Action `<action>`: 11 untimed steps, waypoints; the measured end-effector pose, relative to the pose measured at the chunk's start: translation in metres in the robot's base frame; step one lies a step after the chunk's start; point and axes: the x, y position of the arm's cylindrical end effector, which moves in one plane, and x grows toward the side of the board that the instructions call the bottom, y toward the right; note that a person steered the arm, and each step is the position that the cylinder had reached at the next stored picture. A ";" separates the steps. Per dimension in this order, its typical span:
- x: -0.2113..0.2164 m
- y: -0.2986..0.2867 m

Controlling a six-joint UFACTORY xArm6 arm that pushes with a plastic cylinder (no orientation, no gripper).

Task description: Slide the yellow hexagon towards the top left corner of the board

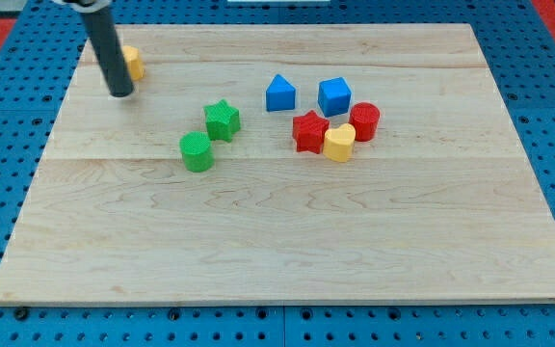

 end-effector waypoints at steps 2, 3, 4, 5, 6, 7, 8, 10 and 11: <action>-0.070 -0.001; -0.076 -0.001; -0.053 -0.003; -0.040 -0.003; -0.036 -0.002; -0.036 -0.002; -0.029 0.010; -0.028 0.044; -0.022 0.085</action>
